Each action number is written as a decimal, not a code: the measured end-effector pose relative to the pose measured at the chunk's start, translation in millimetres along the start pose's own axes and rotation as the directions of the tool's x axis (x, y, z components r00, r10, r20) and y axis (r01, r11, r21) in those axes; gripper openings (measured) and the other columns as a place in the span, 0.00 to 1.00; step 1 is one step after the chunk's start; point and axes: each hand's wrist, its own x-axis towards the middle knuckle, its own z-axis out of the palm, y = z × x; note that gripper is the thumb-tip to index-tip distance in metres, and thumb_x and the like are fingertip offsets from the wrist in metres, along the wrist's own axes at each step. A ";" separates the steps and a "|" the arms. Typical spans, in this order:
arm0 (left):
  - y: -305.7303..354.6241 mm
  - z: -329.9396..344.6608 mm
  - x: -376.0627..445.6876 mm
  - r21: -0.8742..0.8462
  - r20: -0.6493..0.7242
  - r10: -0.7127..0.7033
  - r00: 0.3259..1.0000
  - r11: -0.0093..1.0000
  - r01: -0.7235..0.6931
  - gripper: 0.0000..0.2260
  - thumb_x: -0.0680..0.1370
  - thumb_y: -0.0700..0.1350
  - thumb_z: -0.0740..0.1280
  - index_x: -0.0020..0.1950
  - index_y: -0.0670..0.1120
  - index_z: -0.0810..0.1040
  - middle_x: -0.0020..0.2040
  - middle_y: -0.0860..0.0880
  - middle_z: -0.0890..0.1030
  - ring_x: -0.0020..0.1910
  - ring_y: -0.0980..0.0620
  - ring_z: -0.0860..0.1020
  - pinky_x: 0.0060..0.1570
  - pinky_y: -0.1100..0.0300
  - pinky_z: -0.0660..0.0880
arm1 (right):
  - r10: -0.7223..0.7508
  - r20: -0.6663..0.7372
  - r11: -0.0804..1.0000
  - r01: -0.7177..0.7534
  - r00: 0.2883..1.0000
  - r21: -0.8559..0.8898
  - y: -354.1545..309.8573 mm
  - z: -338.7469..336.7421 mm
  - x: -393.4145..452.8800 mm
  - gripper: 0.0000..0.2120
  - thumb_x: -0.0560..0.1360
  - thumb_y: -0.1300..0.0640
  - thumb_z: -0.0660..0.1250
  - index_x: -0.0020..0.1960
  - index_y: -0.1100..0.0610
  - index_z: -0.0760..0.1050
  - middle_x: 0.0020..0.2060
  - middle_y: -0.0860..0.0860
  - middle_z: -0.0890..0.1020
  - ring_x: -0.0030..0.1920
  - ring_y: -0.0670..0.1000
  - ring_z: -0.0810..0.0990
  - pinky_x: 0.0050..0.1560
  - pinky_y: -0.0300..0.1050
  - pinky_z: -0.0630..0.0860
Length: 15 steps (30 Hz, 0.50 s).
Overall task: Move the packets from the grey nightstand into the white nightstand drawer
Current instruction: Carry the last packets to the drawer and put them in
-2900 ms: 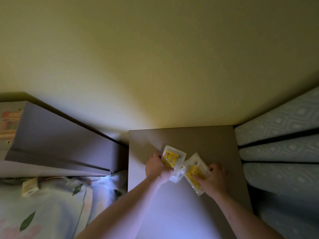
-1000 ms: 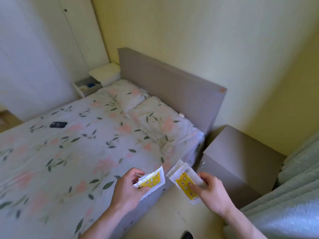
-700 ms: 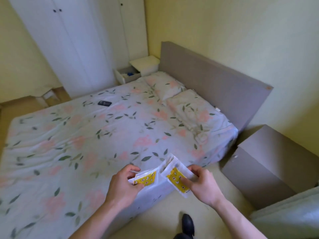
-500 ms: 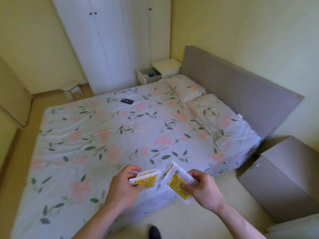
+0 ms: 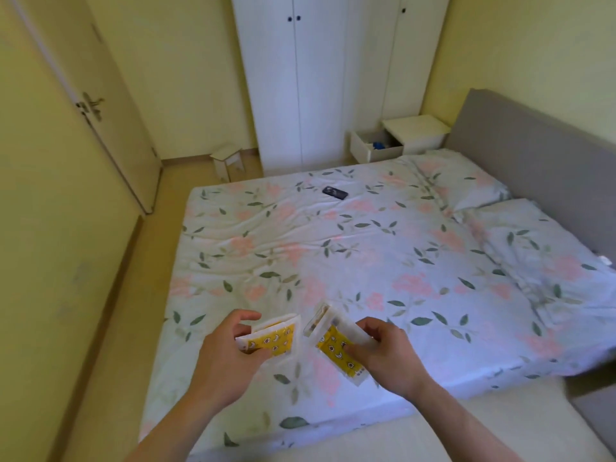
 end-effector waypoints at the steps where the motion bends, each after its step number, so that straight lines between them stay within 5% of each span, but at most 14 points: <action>1: -9.4 -21.7 8.9 -0.007 -0.014 -0.010 1.000 1.000 0.010 0.22 0.69 0.39 0.79 0.55 0.60 0.77 0.45 0.54 0.83 0.39 0.53 0.82 0.34 0.56 0.78 | -0.008 0.010 1.000 0.008 1.000 0.002 -13.7 20.1 10.5 0.03 0.72 0.56 0.74 0.42 0.51 0.81 0.38 0.51 0.84 0.29 0.46 0.74 0.30 0.43 0.70; 8: -82.0 -163.3 55.6 -0.087 -0.129 -0.086 0.988 0.993 0.075 0.22 0.71 0.38 0.78 0.57 0.59 0.77 0.47 0.52 0.84 0.37 0.52 0.83 0.31 0.59 0.78 | -0.113 0.146 0.987 0.129 0.983 -0.099 -115.4 146.0 68.5 0.03 0.73 0.53 0.74 0.43 0.49 0.80 0.38 0.48 0.84 0.30 0.46 0.76 0.32 0.41 0.71; 15: -137.5 -268.5 108.6 -0.121 -0.071 -0.052 0.996 0.992 0.044 0.22 0.72 0.37 0.78 0.58 0.57 0.77 0.49 0.52 0.85 0.41 0.55 0.84 0.33 0.59 0.80 | -0.148 0.093 0.980 0.159 0.985 -0.123 -192.9 248.5 95.3 0.03 0.74 0.53 0.75 0.43 0.48 0.81 0.37 0.47 0.84 0.30 0.44 0.75 0.31 0.39 0.70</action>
